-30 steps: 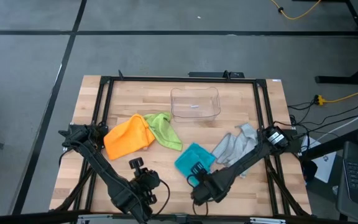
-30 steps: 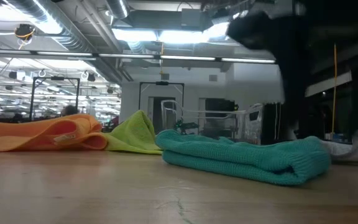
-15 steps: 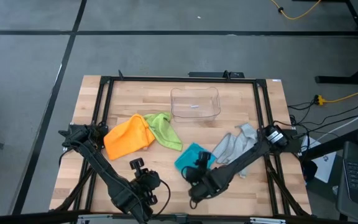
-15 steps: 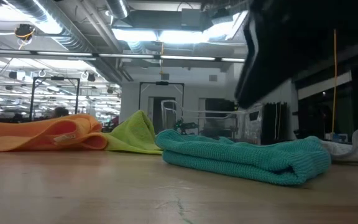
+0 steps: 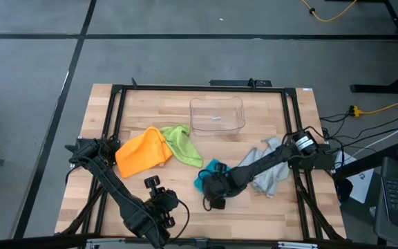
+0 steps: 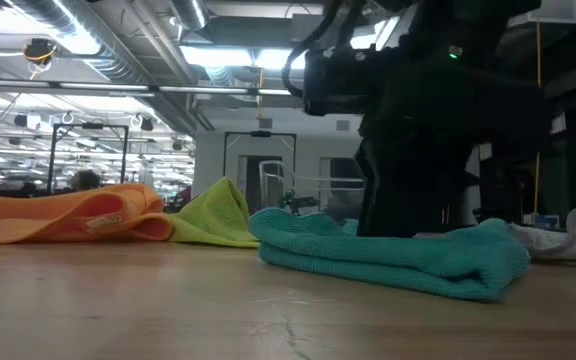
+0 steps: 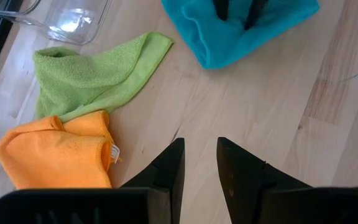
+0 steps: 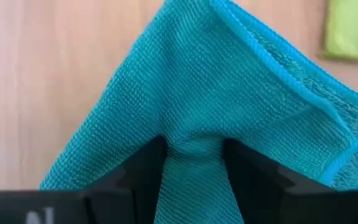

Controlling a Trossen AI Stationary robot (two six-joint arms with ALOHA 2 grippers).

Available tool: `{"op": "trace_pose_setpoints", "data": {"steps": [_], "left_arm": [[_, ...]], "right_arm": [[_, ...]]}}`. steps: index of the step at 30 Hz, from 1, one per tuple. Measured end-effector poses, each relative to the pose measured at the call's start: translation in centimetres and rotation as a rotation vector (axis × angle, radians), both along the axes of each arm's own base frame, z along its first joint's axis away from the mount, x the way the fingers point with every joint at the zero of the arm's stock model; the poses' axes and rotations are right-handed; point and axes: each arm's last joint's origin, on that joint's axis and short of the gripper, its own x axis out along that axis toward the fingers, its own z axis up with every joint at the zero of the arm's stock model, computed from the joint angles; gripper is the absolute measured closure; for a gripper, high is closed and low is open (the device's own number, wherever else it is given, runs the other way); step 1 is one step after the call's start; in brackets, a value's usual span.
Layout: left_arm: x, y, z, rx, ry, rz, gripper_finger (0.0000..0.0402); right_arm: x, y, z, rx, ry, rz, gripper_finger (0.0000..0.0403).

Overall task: Fold microfiber towels
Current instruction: Fold the blue towel

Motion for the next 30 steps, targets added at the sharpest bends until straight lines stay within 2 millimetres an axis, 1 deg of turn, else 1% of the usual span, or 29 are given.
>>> {"op": "trace_pose_setpoints", "data": {"steps": [4,8,10,12,15,17,19,21,23,26,28,30], "left_arm": [[0.0,0.0,0.0,0.000,0.000,0.000,0.0316],[0.0,0.0,0.0,0.000,0.000,0.000,0.0316],[0.0,0.0,0.0,-0.001,0.000,0.000,0.0316],[0.0,0.0,0.0,-0.001,-0.001,0.000,0.0316],[0.0,0.0,0.0,-0.002,-0.002,0.000,0.0316],[0.0,0.0,0.0,-0.002,-0.002,0.000,0.0316],[0.1,0.0,0.0,-0.002,-0.003,0.002,0.0316],[0.1,0.1,0.0,-0.003,-0.003,0.004,0.0316],[0.2,0.1,0.0,-0.003,-0.003,0.006,0.0316],[0.3,0.3,0.0,-0.003,-0.003,0.012,0.0316],[0.4,0.4,0.0,-0.003,-0.003,0.014,0.0316],[0.5,0.5,0.0,-0.003,-0.003,0.018,0.0316]], "right_arm": [[-0.3,0.3,-0.4,-0.053,0.003,0.199,0.0226],[-0.4,1.2,-0.2,-0.149,-0.003,0.508,0.0226],[-0.3,1.6,0.1,-0.210,-0.008,0.572,0.0226],[0.1,1.9,0.7,-0.241,-0.012,0.561,0.0226],[0.4,2.4,2.7,-0.249,0.050,0.512,0.0226],[0.4,2.8,4.5,-0.250,0.089,0.435,0.0226],[0.5,3.5,6.8,-0.248,0.080,0.333,0.0226],[0.0,4.2,8.5,-0.281,0.081,0.256,0.0226],[-0.2,5.2,9.8,-0.325,0.019,0.215,0.0226],[-1.1,7.3,11.8,-0.412,-0.081,0.214,0.0226],[-1.6,8.6,12.5,-0.441,-0.136,0.227,0.0226],[-2.1,9.4,13.0,-0.476,-0.190,0.215,0.0226]]}}
